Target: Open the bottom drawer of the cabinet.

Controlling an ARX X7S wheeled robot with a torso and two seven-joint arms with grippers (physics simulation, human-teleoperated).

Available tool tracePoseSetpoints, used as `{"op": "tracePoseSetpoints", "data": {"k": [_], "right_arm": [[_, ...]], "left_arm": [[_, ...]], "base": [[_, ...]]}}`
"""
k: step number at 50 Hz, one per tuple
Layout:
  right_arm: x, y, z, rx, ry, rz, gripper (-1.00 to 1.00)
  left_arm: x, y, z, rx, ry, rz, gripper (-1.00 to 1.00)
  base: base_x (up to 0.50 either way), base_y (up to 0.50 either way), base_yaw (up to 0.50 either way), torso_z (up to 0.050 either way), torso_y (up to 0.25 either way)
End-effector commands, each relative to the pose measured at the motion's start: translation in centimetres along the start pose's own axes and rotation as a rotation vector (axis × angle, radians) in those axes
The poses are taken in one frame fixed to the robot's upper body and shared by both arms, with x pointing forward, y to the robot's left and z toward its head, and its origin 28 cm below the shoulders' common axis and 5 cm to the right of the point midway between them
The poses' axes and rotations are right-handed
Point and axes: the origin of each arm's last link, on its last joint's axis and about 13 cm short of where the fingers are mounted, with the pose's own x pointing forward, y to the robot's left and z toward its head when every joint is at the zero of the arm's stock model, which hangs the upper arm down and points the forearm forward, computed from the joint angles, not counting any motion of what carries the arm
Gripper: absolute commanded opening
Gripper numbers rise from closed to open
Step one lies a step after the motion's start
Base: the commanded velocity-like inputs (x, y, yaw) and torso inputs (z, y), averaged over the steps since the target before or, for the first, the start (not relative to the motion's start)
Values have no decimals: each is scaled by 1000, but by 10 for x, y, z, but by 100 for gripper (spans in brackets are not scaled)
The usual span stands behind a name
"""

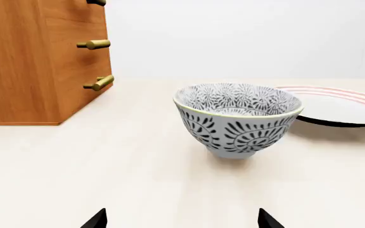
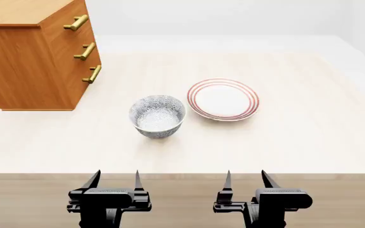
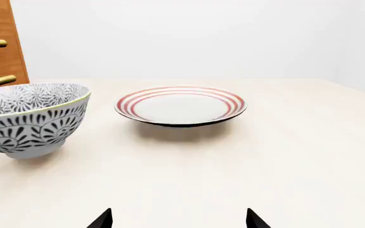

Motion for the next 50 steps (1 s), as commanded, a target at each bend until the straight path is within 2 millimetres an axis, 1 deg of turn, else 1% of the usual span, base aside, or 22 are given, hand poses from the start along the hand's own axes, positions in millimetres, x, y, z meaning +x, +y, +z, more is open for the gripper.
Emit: {"op": "tracePoseSetpoints", "data": {"k": [1,7,11,25,32,34,36,37,38,39,40,41,42,43,44,48,50], "right_arm": [[-2,0,-1,8,0,11,100],[-4,-1,1,33,11,17,100],[-4,0,-1,14,0,8,100],[-3,1,-2,7,9,-4,100],[-3,0,1,9,23,-8,100],[0,0,11,-24,67,19,100],[3,0,33,-64,63,35,100],[4,-1,50,-71,37,31,100],[4,-2,76,-61,-10,40,100],[4,-3,92,-99,-44,5,100],[4,-3,101,-99,-55,-2,100],[2,-3,113,-69,-82,33,100],[1,-3,122,-105,-97,12,100],[2,-3,124,-123,-106,-18,100],[0,-4,125,-75,-111,16,100],[0,-6,118,-80,-90,0,100],[-1,-7,118,-63,-88,10,100]], "left_arm": [[1,0,-2,5,1,-3,100],[2,1,-4,7,9,7,100],[2,2,-7,13,14,12,100],[4,3,-9,18,17,17,100],[6,4,-8,22,34,15,100],[8,2,5,30,50,-4,100],[14,2,28,65,43,7,100],[17,3,45,58,34,2,100],[19,4,69,46,-8,-8,100],[19,4,84,58,-36,-11,100],[18,5,93,60,-55,-13,100],[19,5,104,58,-78,-17,100],[18,5,112,72,-104,-22,100],[18,5,114,76,-112,-22,100],[18,4,113,73,-109,-22,100],[18,5,103,77,-99,-21,100],[18,6,100,78,-92,-17,100]], "base": [[0,0,0,0,0],[0,0,0,0,0],[0,0,0,0,0],[0,500,0,0,0],[0,0,0,0,0],[0,0,0,0,0],[0,0,0,0,0],[0,0,0,0,0],[0,0,0,0,0],[0,0,0,0,0],[0,0,0,0,0],[0,0,0,0,0],[0,0,0,0,0],[0,0,0,0,0],[0,0,0,0,0],[500,0,0,0,0],[500,0,0,0,0]]}}
